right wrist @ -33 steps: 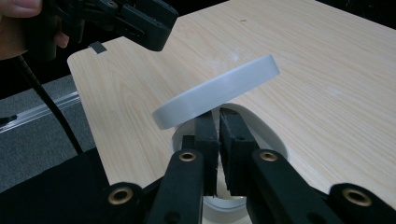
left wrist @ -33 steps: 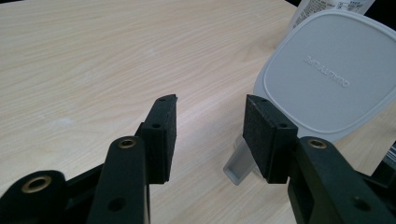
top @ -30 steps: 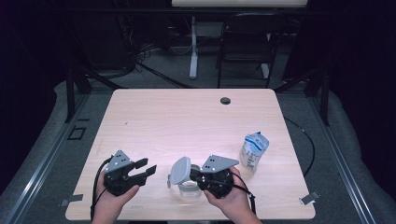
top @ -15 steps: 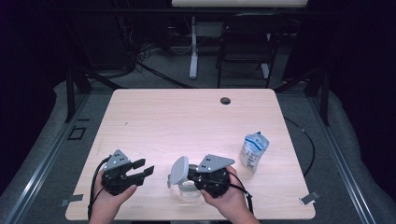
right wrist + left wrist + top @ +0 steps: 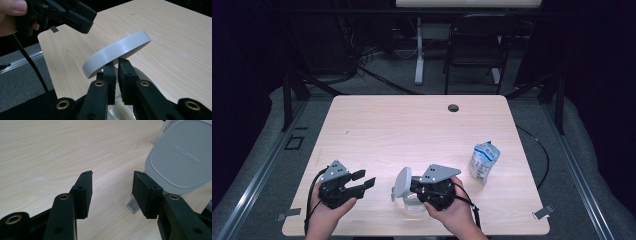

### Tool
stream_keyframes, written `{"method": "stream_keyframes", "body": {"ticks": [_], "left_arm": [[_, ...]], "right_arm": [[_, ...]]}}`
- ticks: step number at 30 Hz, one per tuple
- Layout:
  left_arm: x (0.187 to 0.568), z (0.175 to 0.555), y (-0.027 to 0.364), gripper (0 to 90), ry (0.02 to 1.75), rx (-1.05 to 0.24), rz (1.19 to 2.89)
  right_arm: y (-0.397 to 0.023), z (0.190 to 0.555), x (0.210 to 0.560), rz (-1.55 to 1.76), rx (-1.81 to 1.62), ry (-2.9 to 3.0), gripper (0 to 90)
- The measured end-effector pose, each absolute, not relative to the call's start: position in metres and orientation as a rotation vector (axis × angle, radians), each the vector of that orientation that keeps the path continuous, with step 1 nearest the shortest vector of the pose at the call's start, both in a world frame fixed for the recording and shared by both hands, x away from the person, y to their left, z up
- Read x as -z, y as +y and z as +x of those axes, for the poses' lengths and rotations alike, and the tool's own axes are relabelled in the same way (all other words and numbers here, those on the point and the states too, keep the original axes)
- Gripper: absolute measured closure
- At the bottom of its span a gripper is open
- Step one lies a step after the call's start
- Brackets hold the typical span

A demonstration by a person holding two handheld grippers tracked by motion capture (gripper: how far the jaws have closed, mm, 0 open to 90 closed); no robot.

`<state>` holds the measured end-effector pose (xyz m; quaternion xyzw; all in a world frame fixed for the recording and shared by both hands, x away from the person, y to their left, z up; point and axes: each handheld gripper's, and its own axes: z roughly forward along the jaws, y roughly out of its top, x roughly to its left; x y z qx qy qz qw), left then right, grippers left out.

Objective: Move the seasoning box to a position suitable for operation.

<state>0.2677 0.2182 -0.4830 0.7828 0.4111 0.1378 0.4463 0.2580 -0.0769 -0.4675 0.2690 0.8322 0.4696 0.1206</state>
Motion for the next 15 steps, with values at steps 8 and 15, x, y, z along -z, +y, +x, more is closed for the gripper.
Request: {"method": "stream_keyframes", "body": {"ticks": [8,15], "left_arm": [[0.4841,0.2696,0.2195,51.1,1.027,-0.327,1.932],[0.4871,0.2718,0.2226,51.0,1.045,-0.316,1.934]], "right_arm": [[-0.0718,0.2621,0.468,0.769,-1.377,2.444,85.1],[-0.0679,0.2631,0.4671,0.76,-1.386,2.449,85.3]]}}
